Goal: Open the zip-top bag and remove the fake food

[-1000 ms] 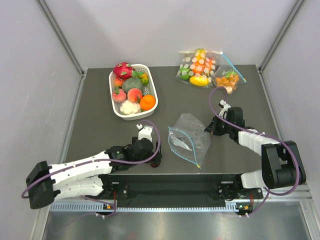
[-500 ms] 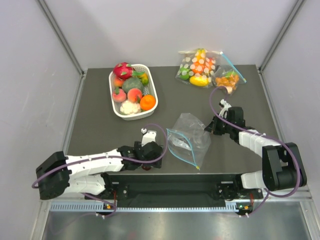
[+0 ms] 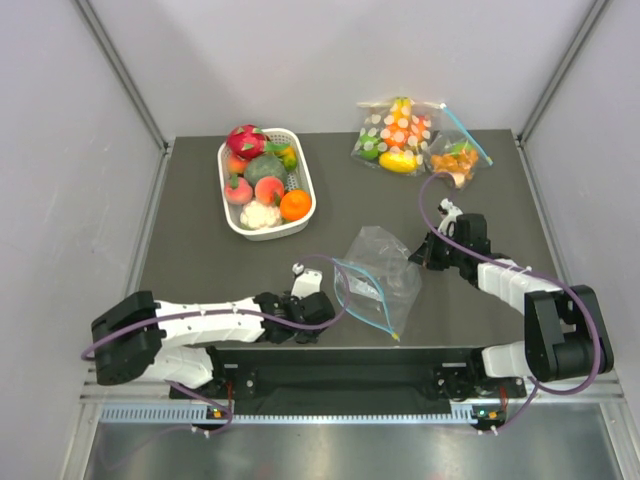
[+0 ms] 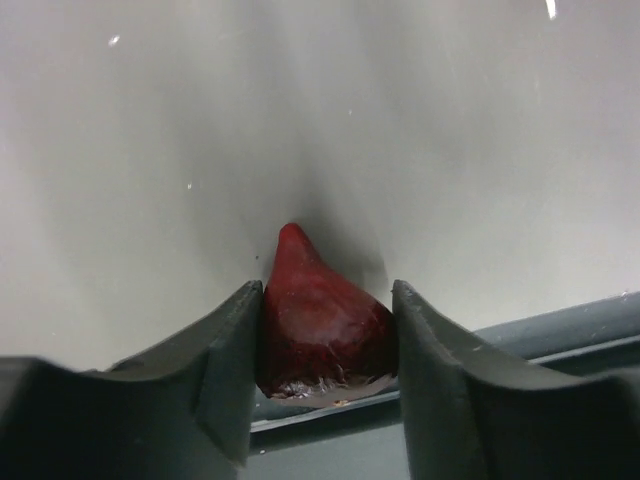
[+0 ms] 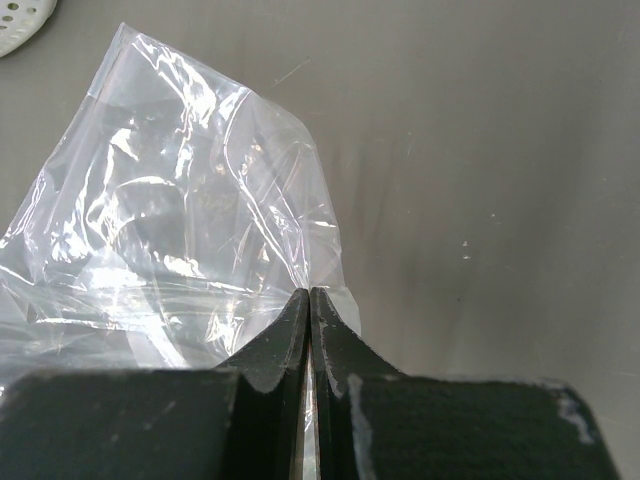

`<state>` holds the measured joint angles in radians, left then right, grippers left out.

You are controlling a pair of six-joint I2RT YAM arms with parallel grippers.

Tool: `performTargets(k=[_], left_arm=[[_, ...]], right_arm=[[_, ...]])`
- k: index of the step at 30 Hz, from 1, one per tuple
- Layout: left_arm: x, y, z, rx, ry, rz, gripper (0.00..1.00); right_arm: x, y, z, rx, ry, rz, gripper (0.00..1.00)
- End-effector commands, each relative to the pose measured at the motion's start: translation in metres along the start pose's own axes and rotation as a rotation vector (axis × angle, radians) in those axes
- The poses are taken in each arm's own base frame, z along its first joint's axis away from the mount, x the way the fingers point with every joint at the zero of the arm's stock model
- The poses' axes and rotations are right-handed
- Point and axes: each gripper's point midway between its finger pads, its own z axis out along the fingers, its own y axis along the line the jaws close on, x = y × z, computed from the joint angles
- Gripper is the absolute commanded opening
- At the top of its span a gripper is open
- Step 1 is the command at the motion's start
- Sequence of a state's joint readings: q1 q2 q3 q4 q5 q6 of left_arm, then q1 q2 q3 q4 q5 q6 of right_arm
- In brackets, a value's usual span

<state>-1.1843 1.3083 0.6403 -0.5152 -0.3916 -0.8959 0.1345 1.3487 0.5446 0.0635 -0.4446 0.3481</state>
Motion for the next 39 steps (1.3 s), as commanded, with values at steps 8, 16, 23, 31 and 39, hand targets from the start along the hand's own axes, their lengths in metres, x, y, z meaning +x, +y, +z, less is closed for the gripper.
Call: performTargets(k=[8,16,23,31,39], left_arm=[[-0.040,0.000,-0.007,-0.050,-0.111,0.047,0.00],[-0.165,0.028,-0.019,-0.033,-0.287,-0.027,0.00],[-0.274,0.070,-0.048,-0.071,-0.499,-0.065,0.00],[-0.323,0.124,-0.026,-0.207,-0.523,-0.117,0.00],[-0.304,0.146,-0.018,-0.282,-0.486,-0.136,0.00]], right_arm=[[-0.020,0.004,-0.001,-0.022,-0.055,-0.034,0.00],[-0.019,0.002,-0.001,-0.014,-0.054,-0.032,0.00],[-0.026,0.000,-0.001,-0.005,-0.065,-0.032,0.00],[-0.024,0.000,0.000,-0.004,-0.058,-0.030,0.00],[-0.023,-0.002,0.002,-0.006,-0.052,-0.027,0.00]])
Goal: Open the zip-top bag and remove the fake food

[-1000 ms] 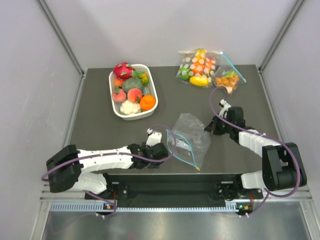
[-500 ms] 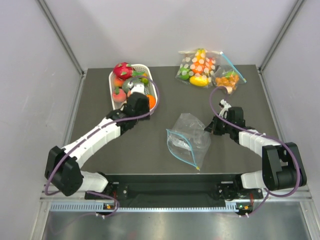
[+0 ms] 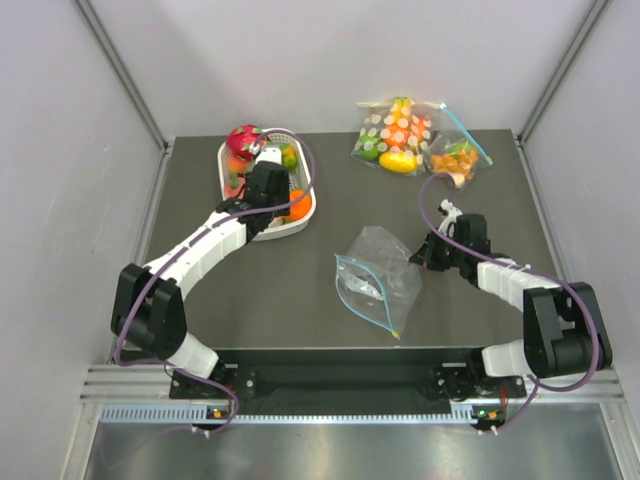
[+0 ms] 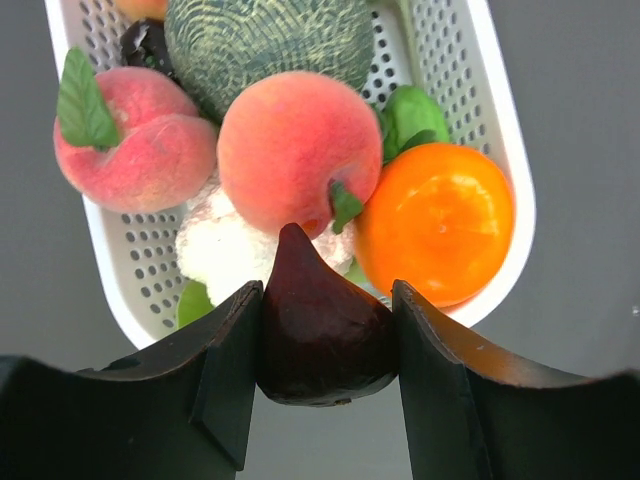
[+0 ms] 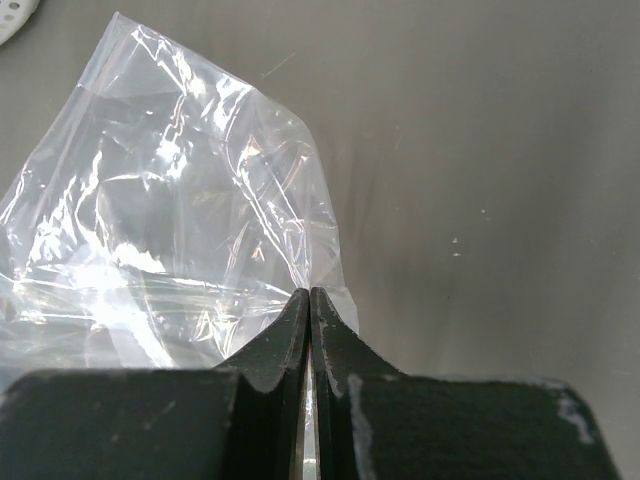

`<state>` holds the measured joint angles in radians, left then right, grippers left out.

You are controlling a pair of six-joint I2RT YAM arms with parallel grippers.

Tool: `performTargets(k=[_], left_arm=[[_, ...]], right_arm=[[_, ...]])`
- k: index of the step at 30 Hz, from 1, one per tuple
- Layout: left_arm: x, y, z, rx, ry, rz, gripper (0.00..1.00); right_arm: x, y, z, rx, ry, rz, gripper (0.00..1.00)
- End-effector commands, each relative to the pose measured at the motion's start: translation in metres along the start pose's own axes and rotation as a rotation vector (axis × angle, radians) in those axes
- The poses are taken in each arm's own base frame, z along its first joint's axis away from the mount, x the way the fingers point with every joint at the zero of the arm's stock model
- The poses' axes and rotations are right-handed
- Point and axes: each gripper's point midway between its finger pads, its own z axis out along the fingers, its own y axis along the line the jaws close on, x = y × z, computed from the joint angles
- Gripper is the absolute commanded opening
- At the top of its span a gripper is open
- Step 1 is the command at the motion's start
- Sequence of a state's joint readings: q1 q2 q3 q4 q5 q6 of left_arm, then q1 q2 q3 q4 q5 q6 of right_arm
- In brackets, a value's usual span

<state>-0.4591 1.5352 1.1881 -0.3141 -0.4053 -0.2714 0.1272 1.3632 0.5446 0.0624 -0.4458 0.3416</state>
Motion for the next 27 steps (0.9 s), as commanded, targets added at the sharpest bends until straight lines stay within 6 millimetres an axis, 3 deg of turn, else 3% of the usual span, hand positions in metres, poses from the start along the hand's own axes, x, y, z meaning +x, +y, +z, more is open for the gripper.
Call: performTargets(k=[1,9,20,21,23,25,26,27], left_arm=[[-0.009,0.017,-0.005,-0.037,-0.049,-0.018,0.00],[0.024,0.039,0.019,-0.093,0.023,-0.023,0.00],[0.033,0.052,0.036,-0.143,0.008,-0.029,0.02],[0.036,0.054,0.038,-0.148,0.012,-0.029,0.08],[0.036,0.055,0.038,-0.152,0.010,-0.029,0.34],[0.034,0.055,0.038,-0.148,0.004,-0.030,0.49],[0.034,0.054,0.037,-0.146,0.004,-0.029,0.67],[0.032,0.054,0.036,-0.140,0.000,-0.032,0.73]], right_arm=[[-0.025,0.002,0.001,-0.012,-0.062,-0.031,0.00],[-0.023,0.003,0.002,-0.023,-0.054,-0.026,0.00],[-0.023,0.003,0.001,-0.018,-0.055,-0.032,0.00],[-0.022,0.003,0.001,-0.017,-0.053,-0.031,0.00],[-0.023,0.003,0.000,-0.018,-0.055,-0.033,0.00],[-0.022,0.003,0.000,-0.018,-0.051,-0.034,0.00],[-0.022,0.003,0.000,-0.019,-0.053,-0.033,0.00],[-0.022,0.003,0.000,-0.017,-0.053,-0.034,0.00]])
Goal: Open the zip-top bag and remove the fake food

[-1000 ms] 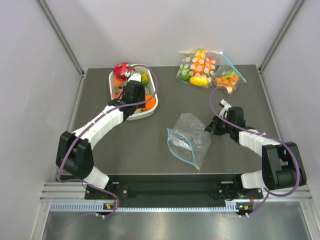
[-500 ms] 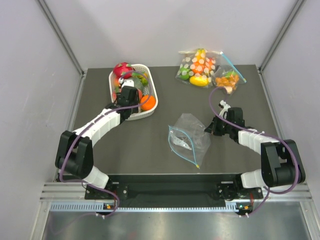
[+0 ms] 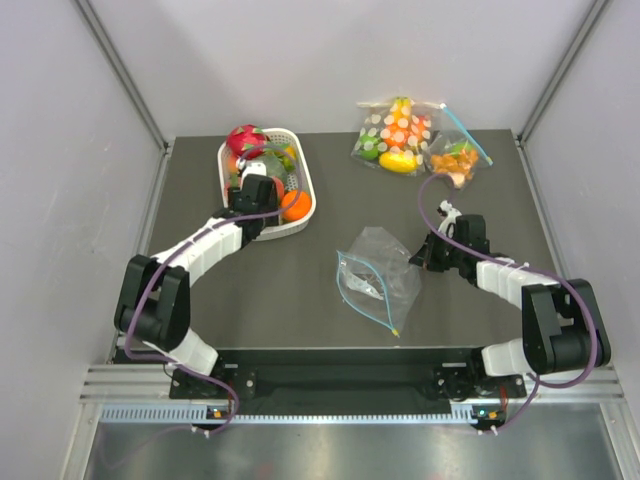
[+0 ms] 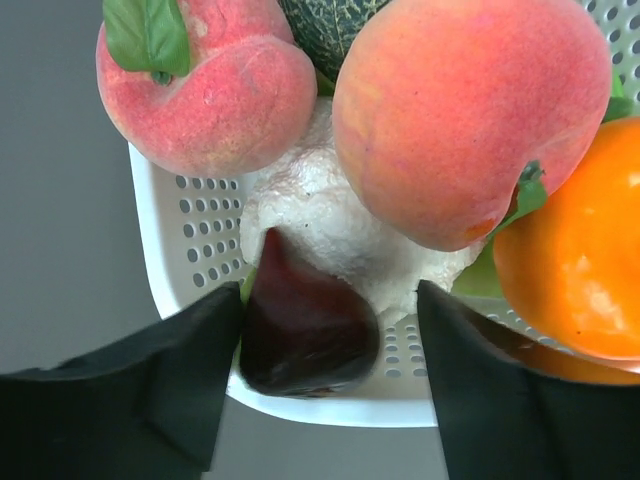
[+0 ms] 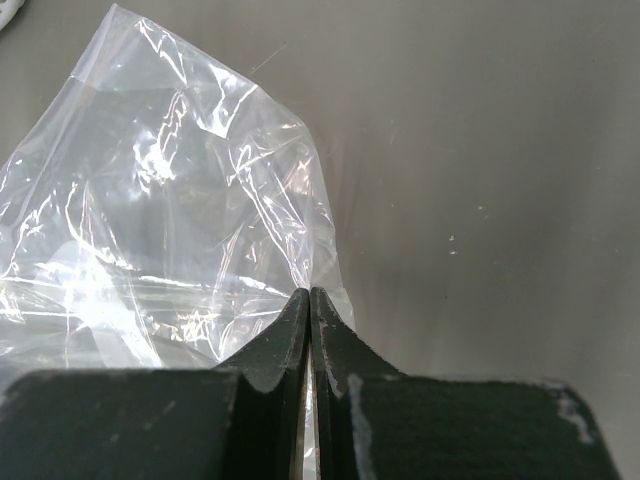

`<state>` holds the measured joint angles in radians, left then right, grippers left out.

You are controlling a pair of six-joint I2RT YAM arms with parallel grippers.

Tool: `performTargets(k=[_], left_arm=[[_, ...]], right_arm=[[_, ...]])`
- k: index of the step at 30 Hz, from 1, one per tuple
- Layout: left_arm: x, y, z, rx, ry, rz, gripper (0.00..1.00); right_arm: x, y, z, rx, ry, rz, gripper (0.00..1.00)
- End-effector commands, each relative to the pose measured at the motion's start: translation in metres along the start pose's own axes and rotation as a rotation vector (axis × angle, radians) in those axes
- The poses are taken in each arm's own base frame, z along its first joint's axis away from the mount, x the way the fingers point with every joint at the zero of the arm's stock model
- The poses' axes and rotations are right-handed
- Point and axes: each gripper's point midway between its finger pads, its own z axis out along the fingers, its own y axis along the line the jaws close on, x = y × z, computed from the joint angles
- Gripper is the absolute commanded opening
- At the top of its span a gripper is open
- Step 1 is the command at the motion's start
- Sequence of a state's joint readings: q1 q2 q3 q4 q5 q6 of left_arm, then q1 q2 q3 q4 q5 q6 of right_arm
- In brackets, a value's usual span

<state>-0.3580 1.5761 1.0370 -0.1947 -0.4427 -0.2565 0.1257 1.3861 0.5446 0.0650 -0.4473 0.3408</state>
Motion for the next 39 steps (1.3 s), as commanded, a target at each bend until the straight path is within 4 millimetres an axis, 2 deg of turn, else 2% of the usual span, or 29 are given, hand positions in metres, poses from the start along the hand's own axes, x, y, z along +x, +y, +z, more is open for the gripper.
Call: performTargets(k=[1,2,4,11,18,21,22,24,25,26,27,29,31,34,39], left_arm=[[-0.019,0.001,-0.002,0.004,-0.071,-0.026,0.77],[-0.020,0.001,-0.003,0.008,-0.074,-0.028,0.90],[-0.025,0.000,-0.009,0.024,-0.089,-0.031,0.99],[-0.038,0.004,-0.037,0.070,-0.124,-0.028,0.99],[-0.068,0.016,-0.088,0.125,-0.240,-0.032,0.99],[-0.082,0.021,-0.110,0.153,-0.282,-0.040,0.99],[-0.080,0.021,-0.114,0.157,-0.271,-0.035,0.99],[-0.089,0.021,-0.127,0.181,-0.289,-0.057,0.99],[-0.086,0.021,-0.130,0.189,-0.269,-0.054,0.99],[-0.092,0.021,-0.137,0.201,-0.279,-0.067,0.99],[-0.092,0.020,-0.138,0.206,-0.273,-0.069,0.99],[-0.093,0.021,-0.143,0.212,-0.266,-0.069,0.99],[-0.093,0.023,-0.145,0.204,-0.266,-0.072,0.99],[-0.095,0.027,-0.150,0.195,-0.271,-0.091,0.99],[-0.099,0.028,-0.162,0.216,-0.290,-0.114,0.99]], right_arm=[[-0.026,0.006,-0.004,-0.022,-0.069,-0.041,0.00],[-0.028,0.007,-0.004,-0.024,-0.073,-0.043,0.00],[-0.028,0.007,-0.005,-0.022,-0.073,-0.043,0.00],[-0.044,0.012,-0.007,-0.021,-0.102,-0.052,0.00],[-0.079,0.015,-0.008,-0.010,-0.155,-0.064,0.00],[-0.095,0.017,-0.011,0.004,-0.182,-0.076,0.12],[-0.100,0.017,-0.012,0.015,-0.191,-0.081,0.32],[-0.111,0.020,-0.019,0.031,-0.213,-0.102,0.51],[-0.118,0.020,-0.021,0.044,-0.234,-0.112,0.66],[-0.124,0.023,-0.028,0.054,-0.244,-0.132,0.71],[-0.124,0.021,-0.032,0.071,-0.235,-0.130,0.74],[-0.138,0.024,-0.048,0.108,-0.283,-0.168,0.80],[-0.145,0.022,-0.063,0.163,-0.315,-0.183,0.89],[-0.161,0.031,-0.100,0.212,-0.420,-0.230,0.92],[-0.170,0.040,-0.139,0.245,-0.551,-0.256,0.95]])
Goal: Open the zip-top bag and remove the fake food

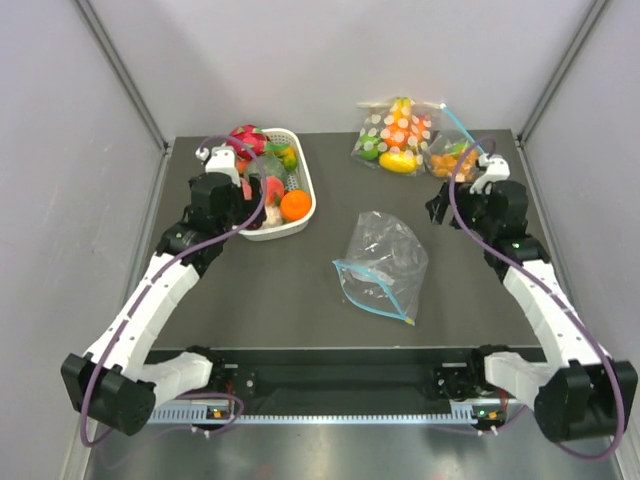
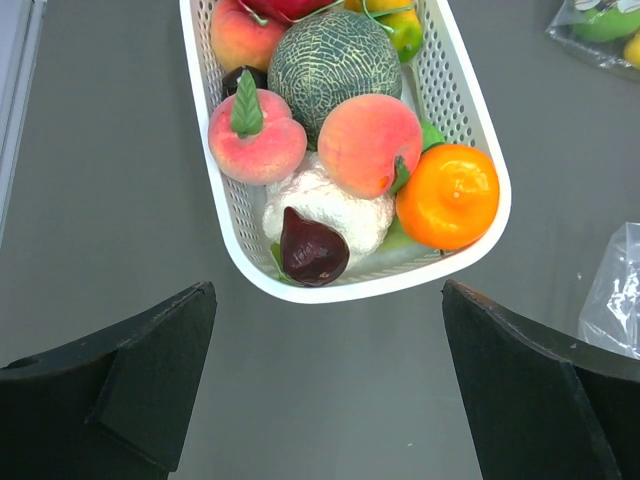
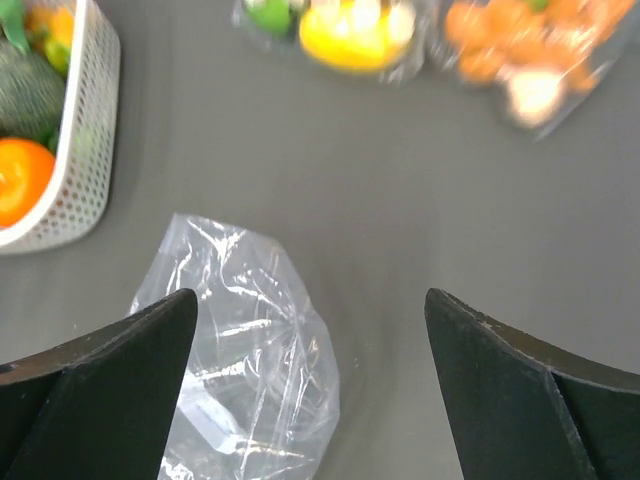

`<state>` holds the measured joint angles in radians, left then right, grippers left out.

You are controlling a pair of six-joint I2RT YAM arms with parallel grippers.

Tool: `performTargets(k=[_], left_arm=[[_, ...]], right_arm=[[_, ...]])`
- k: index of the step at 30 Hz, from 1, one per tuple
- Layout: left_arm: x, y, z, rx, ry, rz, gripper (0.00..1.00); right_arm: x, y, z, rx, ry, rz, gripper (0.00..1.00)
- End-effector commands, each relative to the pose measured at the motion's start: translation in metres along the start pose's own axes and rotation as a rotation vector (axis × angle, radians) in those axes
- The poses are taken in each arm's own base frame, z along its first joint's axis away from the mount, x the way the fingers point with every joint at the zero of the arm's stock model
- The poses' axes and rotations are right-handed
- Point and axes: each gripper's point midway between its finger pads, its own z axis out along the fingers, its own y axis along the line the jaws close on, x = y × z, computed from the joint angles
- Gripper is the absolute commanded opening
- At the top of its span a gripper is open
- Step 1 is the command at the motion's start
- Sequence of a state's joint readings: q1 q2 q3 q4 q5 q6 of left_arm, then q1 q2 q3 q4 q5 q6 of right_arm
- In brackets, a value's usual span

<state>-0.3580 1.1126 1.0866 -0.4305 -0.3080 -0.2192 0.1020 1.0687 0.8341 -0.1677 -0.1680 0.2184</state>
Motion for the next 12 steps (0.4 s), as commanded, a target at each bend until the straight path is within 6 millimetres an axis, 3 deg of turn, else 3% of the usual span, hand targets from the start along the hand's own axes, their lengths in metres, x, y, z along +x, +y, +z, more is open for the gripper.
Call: performTargets(k=[1,4,12], left_arm=[[-0.029,-0.001,-0.021,0.026,-0.079,-0.047,0.99],[-0.029,0.002,-0.024,0.018,-0.079,-0.048,0.99],[-0.030,-0.001,-0.028,0.036,-0.067,-0.042,0.99]], right_arm=[[-0.038,-0.009,-0.026,0.079,-0.138,-0.039,0.96],[-0.052,-0.009,-0.043,0.096,-0.210,-0.052,0.96],[-0.052,-0.012,-0.045,0.110,-0.227,-0.060,0.97]])
